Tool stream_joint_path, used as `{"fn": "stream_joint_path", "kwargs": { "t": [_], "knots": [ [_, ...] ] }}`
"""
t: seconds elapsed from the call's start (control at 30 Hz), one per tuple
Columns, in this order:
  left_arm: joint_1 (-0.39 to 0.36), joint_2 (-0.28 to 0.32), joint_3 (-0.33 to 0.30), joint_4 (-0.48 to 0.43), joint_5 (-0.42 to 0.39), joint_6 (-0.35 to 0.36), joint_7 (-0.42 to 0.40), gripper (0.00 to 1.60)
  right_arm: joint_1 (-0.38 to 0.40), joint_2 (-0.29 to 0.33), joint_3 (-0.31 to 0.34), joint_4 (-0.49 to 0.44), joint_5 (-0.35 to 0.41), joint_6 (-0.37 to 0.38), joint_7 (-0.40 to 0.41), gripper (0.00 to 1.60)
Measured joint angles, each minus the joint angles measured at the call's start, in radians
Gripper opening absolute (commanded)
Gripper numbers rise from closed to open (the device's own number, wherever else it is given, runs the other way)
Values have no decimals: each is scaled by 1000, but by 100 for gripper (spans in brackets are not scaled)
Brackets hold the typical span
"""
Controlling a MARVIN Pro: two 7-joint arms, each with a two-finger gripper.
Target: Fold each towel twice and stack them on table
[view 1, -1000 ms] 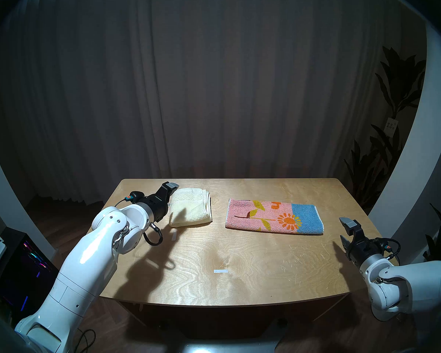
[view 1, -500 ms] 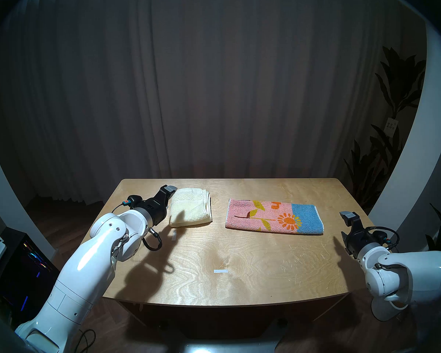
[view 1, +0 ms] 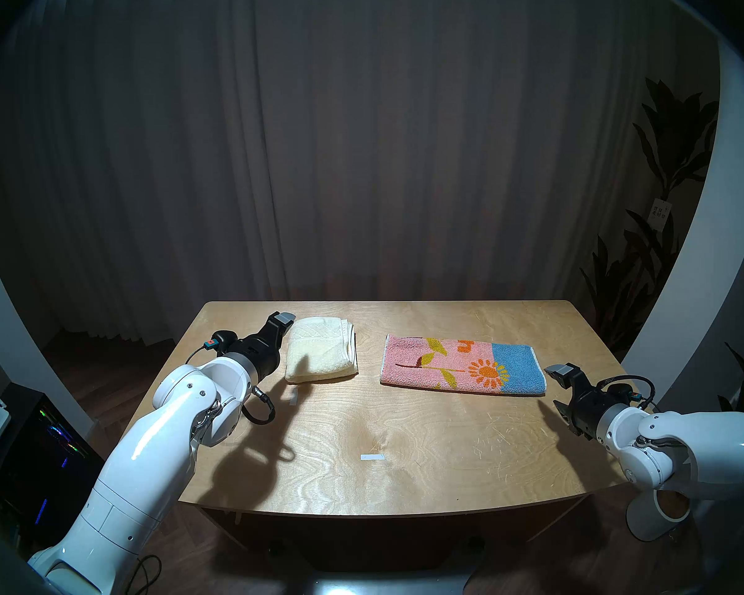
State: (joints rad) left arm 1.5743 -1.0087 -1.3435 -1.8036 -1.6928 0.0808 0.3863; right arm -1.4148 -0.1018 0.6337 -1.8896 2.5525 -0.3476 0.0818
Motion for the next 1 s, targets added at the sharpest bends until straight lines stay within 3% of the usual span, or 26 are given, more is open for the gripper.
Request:
{"fn": "stream_joint_path", "kwargs": {
  "t": [0.2, 0.37, 0.67, 1.0],
  "knots": [
    [-3, -9, 6, 2, 17, -13, 2, 160, -26, 0, 31, 26, -1, 39, 15, 160],
    [-7, -17, 13, 7, 26, -16, 5, 160, -49, 0, 42, 38, 14, 35, 83, 160],
    [-18, -23, 21, 18, 35, -15, 14, 160, -78, -7, 32, 28, 46, -38, 160, 160],
    [-34, -26, 28, 32, 39, 7, 21, 160, -74, -65, 28, 66, 38, -75, 145, 160]
  ]
}}
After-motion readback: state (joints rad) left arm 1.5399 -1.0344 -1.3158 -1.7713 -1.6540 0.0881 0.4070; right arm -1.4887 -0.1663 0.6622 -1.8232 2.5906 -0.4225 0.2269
